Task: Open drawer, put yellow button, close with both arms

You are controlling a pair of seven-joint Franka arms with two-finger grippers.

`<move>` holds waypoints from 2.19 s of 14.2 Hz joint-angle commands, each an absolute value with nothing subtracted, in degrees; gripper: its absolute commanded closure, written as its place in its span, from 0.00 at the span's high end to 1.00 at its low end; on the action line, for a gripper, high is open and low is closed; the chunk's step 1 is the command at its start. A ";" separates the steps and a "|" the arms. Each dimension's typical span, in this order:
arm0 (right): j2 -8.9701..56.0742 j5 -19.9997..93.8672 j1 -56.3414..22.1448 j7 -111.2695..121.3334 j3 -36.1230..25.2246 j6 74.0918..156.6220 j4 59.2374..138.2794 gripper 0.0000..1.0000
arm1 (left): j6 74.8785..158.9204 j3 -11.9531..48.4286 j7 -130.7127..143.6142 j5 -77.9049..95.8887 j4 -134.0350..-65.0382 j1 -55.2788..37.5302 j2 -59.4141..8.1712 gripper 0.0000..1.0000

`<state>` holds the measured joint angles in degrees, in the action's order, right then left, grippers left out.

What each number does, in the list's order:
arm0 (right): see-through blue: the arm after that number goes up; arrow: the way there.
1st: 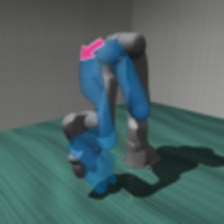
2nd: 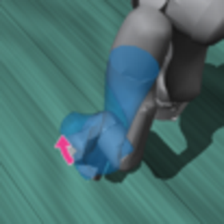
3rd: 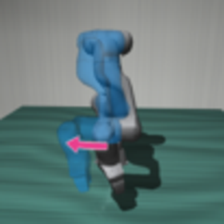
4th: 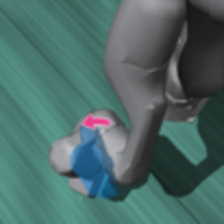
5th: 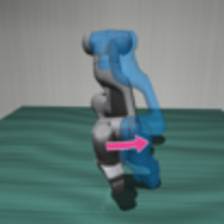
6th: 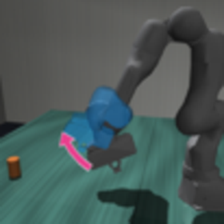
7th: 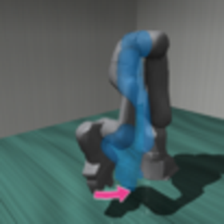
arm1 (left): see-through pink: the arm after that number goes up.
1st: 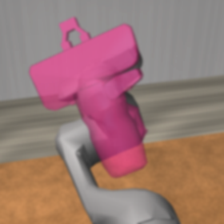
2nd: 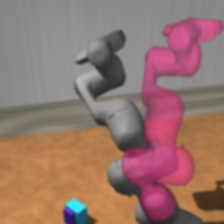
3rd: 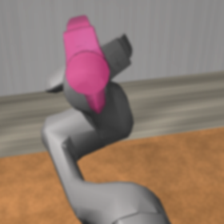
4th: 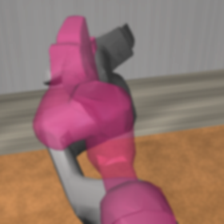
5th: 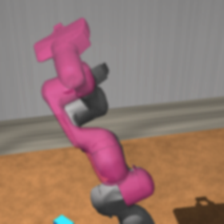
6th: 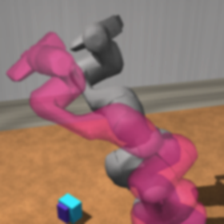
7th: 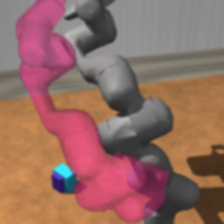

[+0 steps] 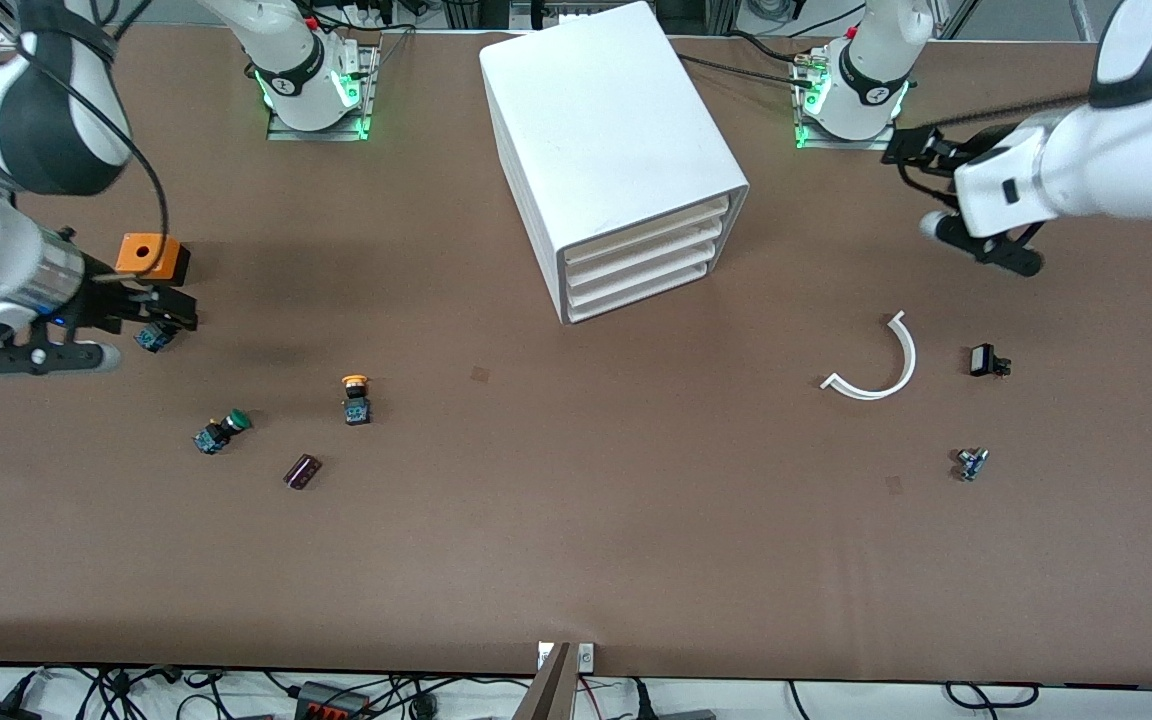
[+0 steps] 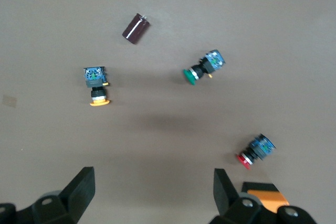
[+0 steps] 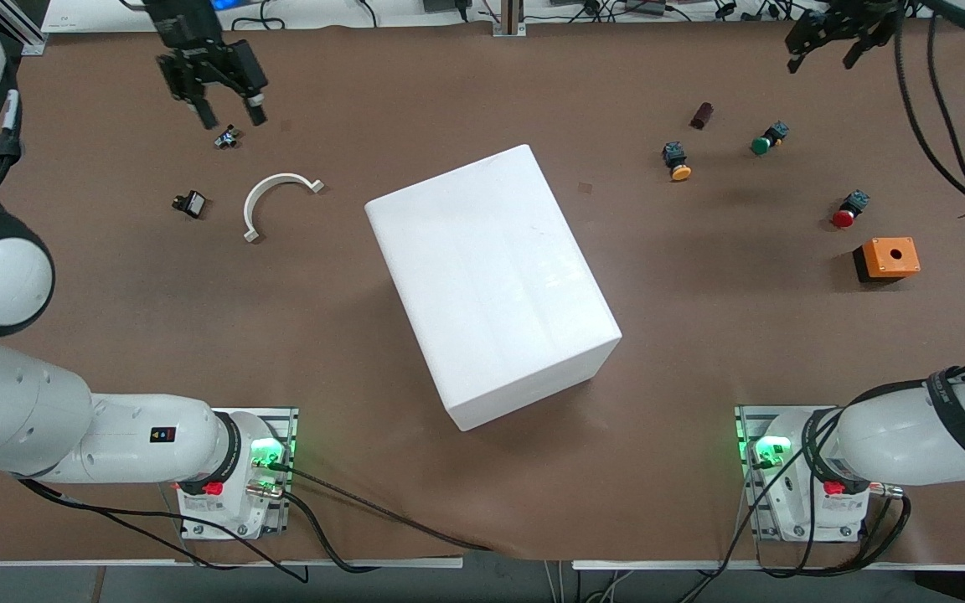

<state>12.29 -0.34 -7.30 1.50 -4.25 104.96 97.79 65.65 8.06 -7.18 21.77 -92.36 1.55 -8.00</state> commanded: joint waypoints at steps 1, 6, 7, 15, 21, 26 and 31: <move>16.25 -0.53 -10.80 1.23 -4.31 108.10 97.91 1.00 | 65.99 8.09 -10.88 34.50 -89.74 2.64 -16.76 1.00; 25.21 0.08 -14.41 -1.40 -4.13 115.30 98.44 1.00 | 79.88 9.49 -23.10 45.76 -90.97 -1.14 -25.46 1.00; 26.62 1.83 -15.11 -1.41 -3.96 116.62 98.44 1.00 | 80.24 9.49 -24.94 47.88 -90.97 -1.32 -27.75 1.00; 34.71 4.66 -17.05 -5.34 -3.96 125.85 98.52 1.00 | 87.54 12.48 -44.54 62.13 -106.86 -2.11 -28.21 0.72; 37.43 4.66 -17.84 -5.89 -3.96 126.82 98.26 1.00 | 88.06 15.21 -47.36 62.75 -111.53 -1.93 -28.48 0.66; 38.67 4.66 -18.54 -5.89 -3.96 127.71 98.26 1.00 | 88.33 15.21 -53.78 62.84 -113.20 -1.67 -28.74 0.47; 39.20 4.66 -18.46 -5.80 -3.96 127.71 98.17 0.63 | 88.42 15.12 -54.40 62.75 -113.20 -1.85 -29.09 0.08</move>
